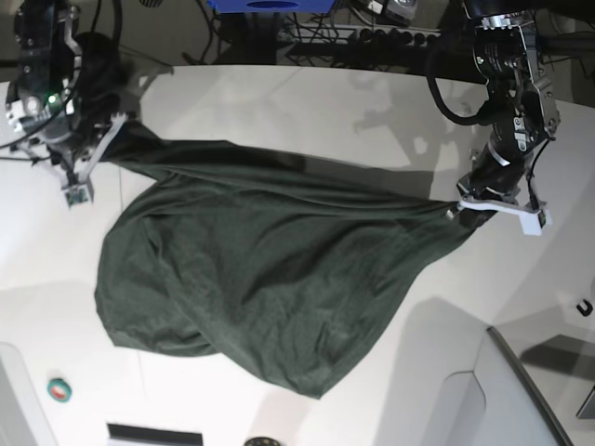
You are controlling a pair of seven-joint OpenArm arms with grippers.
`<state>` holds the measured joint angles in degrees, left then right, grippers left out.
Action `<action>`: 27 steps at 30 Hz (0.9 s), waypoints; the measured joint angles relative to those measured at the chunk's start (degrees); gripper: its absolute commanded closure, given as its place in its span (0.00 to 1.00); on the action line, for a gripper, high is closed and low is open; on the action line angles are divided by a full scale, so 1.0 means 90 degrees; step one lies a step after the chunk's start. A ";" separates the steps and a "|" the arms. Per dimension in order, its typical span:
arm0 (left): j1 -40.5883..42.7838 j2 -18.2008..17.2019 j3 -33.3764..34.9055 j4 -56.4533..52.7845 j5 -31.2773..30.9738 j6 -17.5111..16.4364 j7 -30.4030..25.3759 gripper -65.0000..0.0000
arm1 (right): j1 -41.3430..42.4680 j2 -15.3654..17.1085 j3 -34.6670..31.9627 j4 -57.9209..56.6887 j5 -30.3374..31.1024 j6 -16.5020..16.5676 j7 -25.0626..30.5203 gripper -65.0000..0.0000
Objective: Layout the t-shirt on the table in an organized manner, then fold the t-shirt properly
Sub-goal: 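Reach the right gripper to the shirt's opposite edge and grasp it, then lift the shirt with both grippers and shake it out flat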
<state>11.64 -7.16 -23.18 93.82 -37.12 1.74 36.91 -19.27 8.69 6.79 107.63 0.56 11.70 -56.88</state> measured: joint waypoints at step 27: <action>0.0753 -0.0146 -0.0075 -0.0007 0.0022 0.0000 -0.0022 1.00 | 0.0236 -0.0559 0.0000 0.0005 -0.0051 0.1309 -0.0364 0.48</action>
<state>18.41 -8.47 -23.86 93.76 -36.93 1.74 36.71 -17.15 3.66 6.79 107.68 0.10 23.49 -60.16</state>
